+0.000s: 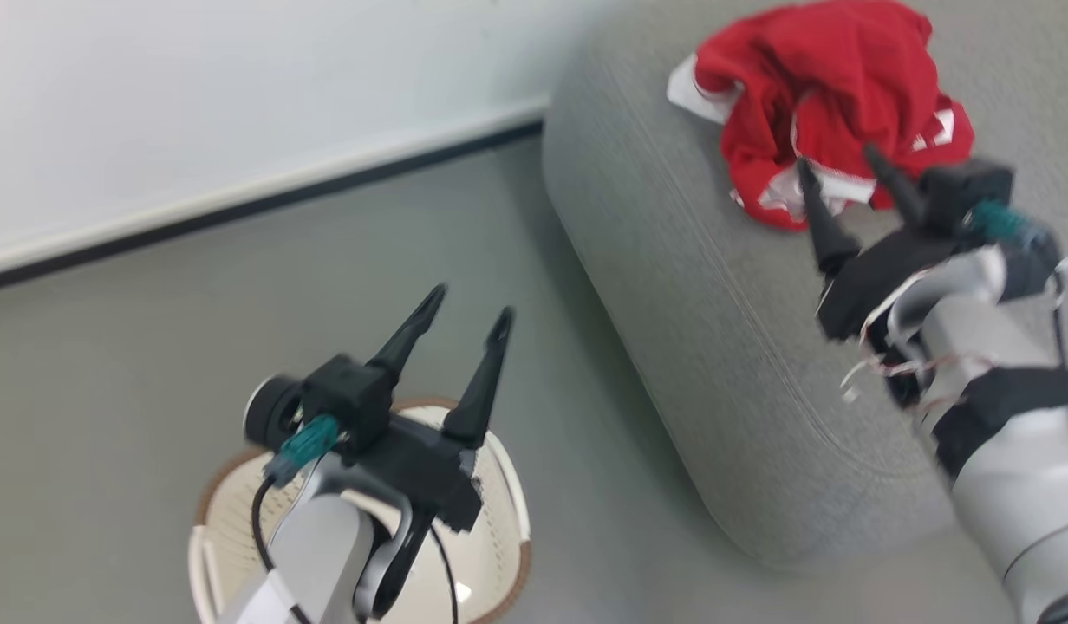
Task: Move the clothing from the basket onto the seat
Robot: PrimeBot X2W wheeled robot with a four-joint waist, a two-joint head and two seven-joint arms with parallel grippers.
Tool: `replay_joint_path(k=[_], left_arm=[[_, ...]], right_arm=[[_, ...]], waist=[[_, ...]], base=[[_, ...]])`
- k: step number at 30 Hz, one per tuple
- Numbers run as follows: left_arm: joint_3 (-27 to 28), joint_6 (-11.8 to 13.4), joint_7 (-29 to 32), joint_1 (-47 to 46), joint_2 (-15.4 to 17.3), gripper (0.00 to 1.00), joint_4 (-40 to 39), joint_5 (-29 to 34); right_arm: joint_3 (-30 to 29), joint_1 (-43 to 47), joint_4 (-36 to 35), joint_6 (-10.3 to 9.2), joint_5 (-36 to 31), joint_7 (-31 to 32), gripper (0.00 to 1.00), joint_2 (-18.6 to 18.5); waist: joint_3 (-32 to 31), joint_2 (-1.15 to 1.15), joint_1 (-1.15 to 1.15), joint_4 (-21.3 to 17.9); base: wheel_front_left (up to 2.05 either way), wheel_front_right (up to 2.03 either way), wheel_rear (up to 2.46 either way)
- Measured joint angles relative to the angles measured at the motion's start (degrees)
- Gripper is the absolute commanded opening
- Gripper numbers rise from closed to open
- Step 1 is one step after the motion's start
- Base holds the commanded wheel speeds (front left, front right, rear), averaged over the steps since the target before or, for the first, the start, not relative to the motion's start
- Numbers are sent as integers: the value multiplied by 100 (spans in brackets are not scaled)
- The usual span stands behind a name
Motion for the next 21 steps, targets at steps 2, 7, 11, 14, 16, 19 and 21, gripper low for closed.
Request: replay_joint_path(k=[2, 7, 11, 14, 16, 19, 21], left_arm=[[92, 75, -115, 217, 12, 100, 112, -63], [212, 191, -226, 628, 54, 100, 216, -121], [347, 300, -307, 977, 192, 100, 249, -135], [471, 403, -369, 1217, 283, 100, 247, -167], [579, 460, -378, 1382, 347, 100, 243, -171], [751, 558, -420, 1656, 447, 100, 197, -201], [888, 635, -445, 1844, 517, 100, 135, -304]], right_arm=[[12, 315, -163, 1, 37, 0, 100, 76], [30, 888, -476, 1, 49, 1, 100, 147], [37, 1292, -732, 1, 49, 1, 100, 207], [38, 1554, -964, 0, 49, 1, 100, 257], [37, 1735, -1123, -10, 46, 1, 100, 263], [41, 2000, -1396, -86, 40, 1, 100, 290], [41, 2197, -1589, -156, 24, 1, 100, 323]], waist=[[-233, 0, 0, 137], [-617, 0, 0, 378], [-911, 0, 1, 565], [-1118, 0, 1, 689], [-1245, 0, 1, 764], [-1409, 0, 1, 863], [-1502, 0, 1, 917]], base=[[0, 0, 0], [0, 0, 0], [0, 0, 0], [0, 0, 0], [0, 0, 0], [0, 0, 0], [0, 0, 0]])
